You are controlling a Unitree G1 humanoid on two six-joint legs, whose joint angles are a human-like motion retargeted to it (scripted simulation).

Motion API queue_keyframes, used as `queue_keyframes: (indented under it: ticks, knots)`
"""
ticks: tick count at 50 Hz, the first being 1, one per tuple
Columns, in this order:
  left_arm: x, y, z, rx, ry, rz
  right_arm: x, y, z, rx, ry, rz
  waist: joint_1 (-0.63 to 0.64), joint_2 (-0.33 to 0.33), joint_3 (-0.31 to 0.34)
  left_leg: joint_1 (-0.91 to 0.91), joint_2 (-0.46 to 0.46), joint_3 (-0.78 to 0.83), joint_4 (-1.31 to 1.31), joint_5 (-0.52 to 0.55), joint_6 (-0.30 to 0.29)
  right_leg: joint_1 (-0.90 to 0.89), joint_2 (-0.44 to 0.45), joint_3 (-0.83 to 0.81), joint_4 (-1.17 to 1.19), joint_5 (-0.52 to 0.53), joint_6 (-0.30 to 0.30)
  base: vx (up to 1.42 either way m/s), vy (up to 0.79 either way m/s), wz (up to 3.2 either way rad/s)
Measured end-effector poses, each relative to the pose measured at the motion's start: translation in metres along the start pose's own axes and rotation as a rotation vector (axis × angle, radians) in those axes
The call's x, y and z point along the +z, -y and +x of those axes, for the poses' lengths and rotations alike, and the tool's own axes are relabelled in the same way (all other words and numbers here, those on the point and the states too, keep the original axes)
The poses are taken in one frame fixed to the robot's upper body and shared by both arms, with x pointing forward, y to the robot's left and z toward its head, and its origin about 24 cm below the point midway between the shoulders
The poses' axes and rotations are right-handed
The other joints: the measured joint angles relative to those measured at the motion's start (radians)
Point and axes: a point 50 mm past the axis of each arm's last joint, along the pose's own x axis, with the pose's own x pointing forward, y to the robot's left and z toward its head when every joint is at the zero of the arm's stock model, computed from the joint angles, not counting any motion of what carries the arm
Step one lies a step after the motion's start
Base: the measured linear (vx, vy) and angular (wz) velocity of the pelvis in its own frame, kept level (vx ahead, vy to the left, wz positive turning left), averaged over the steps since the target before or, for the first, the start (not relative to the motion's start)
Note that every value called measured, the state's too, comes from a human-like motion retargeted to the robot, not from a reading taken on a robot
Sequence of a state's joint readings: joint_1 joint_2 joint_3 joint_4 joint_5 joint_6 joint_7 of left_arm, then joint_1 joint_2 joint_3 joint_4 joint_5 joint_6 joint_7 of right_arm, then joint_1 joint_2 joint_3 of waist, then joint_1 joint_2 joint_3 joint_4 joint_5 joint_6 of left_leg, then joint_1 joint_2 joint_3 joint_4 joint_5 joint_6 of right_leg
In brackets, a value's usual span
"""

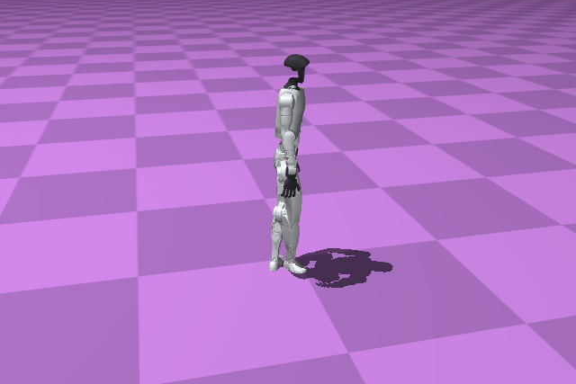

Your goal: In place motions

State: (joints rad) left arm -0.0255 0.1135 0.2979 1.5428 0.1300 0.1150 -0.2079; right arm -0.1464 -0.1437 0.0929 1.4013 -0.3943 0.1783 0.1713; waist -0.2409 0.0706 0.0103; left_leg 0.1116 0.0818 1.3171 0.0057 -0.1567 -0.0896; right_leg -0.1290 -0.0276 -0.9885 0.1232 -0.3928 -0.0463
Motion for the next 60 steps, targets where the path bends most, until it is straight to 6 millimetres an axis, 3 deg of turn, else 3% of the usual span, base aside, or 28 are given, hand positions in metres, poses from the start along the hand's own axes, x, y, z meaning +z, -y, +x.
queue_keyframes:
  ticks: [3,6,8,13,16,20,23,25,27,31,38,42,43,47,51,53,56,60]
  knots:
    - [-0.009,-0.005,0.0,0.019,-0.016,-0.004,0.001,0.0,0.0,-0.012,0.001,0.026,0.017,-0.011,-0.014,0.033,-0.013,0.016,0.026,0.02,-0.042,-0.017,-0.005,0.015,0.006,0.042,-0.012,-0.14,-0.12,-3.26]
    - [-0.016,-0.009,0.0,0.033,-0.029,0.002,-0.009,-0.003,0.001,-0.012,-0.028,0.048,0.015,-0.017,-0.024,0.06,-0.037,-0.015,0.042,0.037,-0.066,-0.038,-0.014,0.093,0.01,0.183,-0.043,0.02,-0.12,-2.14]
    - [-0.02,-0.009,0.0,0.035,-0.044,0.009,-0.023,-0.006,0.002,-0.014,-0.075,0.071,-0.004,-0.003,-0.036,0.081,-0.046,-0.009,0.045,0.041,-0.072,-0.041,-0.007,0.12,0.003,0.26,-0.042,0.1,-0.17,-1.05]
    - [-0.019,0.006,0.003,0.011,-0.046,-0.007,-0.073,-0.024,0.0,0.006,-0.26,0.192,-0.058,0.045,-0.079,0.114,-0.02,-0.058,0.091,0.12,-0.046,-0.029,-0.039,0.137,0.04,0.255,0.033,0.17,-0.1,-0.37]
    - [-0.013,0.015,0.005,-0.006,-0.007,-0.011,-0.101,-0.037,-0.005,0.042,-0.359,0.283,-0.028,0.019,-0.105,0.143,-0.019,-0.111,0.163,0.222,0.02,-0.009,-0.095,0.172,0.059,0.229,0.079,0.26,-0.09,-0.66]
    - [-0.013,0.015,0.005,-0.003,0.025,-0.004,-0.121,-0.052,-0.01,0.088,-0.428,0.348,0.071,-0.082,-0.135,0.115,-0.006,-0.266,0.402,0.319,0.222,0.003,-0.213,0.281,0.091,0.21,0.106,0.3,-0.12,-1.32]
    - [-0.015,0.013,0.005,-0.002,0.026,-0.017,-0.111,-0.05,-0.007,0.074,-0.398,0.32,0.121,-0.102,-0.117,0.035,0.009,-0.442,0.557,0.283,0.212,0.004,-0.235,0.353,0.107,0.201,0.118,0.14,-0.12,-1.46]
    - [-0.017,0.013,0.005,-0.007,0.01,-0.032,-0.098,-0.042,-0.004,0.054,-0.352,0.278,0.14,-0.086,-0.098,-0.043,-0.029,-0.585,0.595,0.257,0.182,0.005,-0.21,0.41,0.095,0.212,0.107,0.06,-0.01,-1.58]
    - [-0.023,0.013,0.005,-0.006,-0.014,-0.043,-0.085,-0.032,-0.001,0.032,-0.299,0.23,0.141,-0.068,-0.093,-0.098,-0.07,-0.666,0.584,0.228,0.193,0.009,-0.19,0.46,0.076,0.227,0.098,0.12,-0.02,-1.18]
    - [-0.034,0.01,0.005,0.003,-0.042,-0.049,-0.055,-0.016,0.002,-0.002,-0.178,0.164,0.136,-0.034,-0.087,-0.162,-0.111,-0.744,0.466,0.18,0.21,0.006,-0.152,0.55,0.06,0.236,0.092,0.12,0.02,-1.27]
    - [-0.036,0.007,0.004,0.008,-0.053,-0.047,-0.019,-0.009,0.002,-0.015,-0.028,0.183,0.191,0.045,-0.026,-0.25,-0.204,-1.022,0.216,0.119,0.163,0.032,-0.018,0.708,0.032,0.284,0.045,0.1,0.02,-1.4]
    - [-0.035,0.006,0.004,0.007,-0.046,-0.047,-0.021,-0.012,0.003,0.0,-0.035,0.182,0.164,0.079,-0.019,-0.233,-0.217,-1.033,0.102,0.163,0.243,0.054,0.038,0.74,0.019,0.291,0.037,0.15,0.01,-0.56]
    - [-0.034,0.006,0.004,0.006,-0.043,-0.048,-0.024,-0.013,0.003,0.003,-0.046,0.175,0.138,0.088,-0.025,-0.231,-0.192,-1.044,0.103,0.151,0.215,0.049,0.043,0.731,0.022,0.29,0.038,0.13,-0.02,-0.04]
    - [-0.018,0.006,0.004,0.01,-0.006,-0.024,-0.039,-0.022,0.004,0.007,-0.099,0.204,0.111,0.07,-0.022,-0.235,-0.201,-1.03,0.102,0.15,0.233,0.052,0.034,0.735,0.012,0.301,0.038,0.05,-0.01,-0.15]
    - [0.001,0.009,0.003,0.001,0.056,0.001,-0.063,-0.029,0.003,0.031,-0.176,0.256,0.132,0.041,-0.024,-0.223,-0.204,-0.963,0.089,0.144,0.249,0.06,0.022,0.743,-0.004,0.303,0.03,0.06,0.03,-0.18]
    - [0.008,0.011,0.003,-0.007,0.087,-0.001,-0.074,-0.032,0.001,0.038,-0.221,0.246,0.203,0.035,-0.033,-0.217,-0.187,-0.899,0.074,0.133,0.235,0.061,0.032,0.813,0.0,0.292,0.026,0.09,0.03,-1.3]
    - [0.012,0.012,0.002,-0.013,0.106,0.013,-0.085,-0.036,0.0,0.034,-0.27,0.243,0.12,0.051,-0.032,-0.224,-0.19,-0.98,0.075,0.139,0.24,0.051,0.035,0.73,0.006,0.294,0.006,0.1,0.05,0.72]
    - [0.015,0.007,0.001,-0.001,0.107,0.029,-0.087,-0.041,0.0,0.046,-0.274,0.27,0.105,0.047,-0.017,-0.227,-0.187,-1.012,0.079,0.144,0.235,0.055,0.049,0.737,0.012,0.28,-0.009,0.01,0.01,0.07]
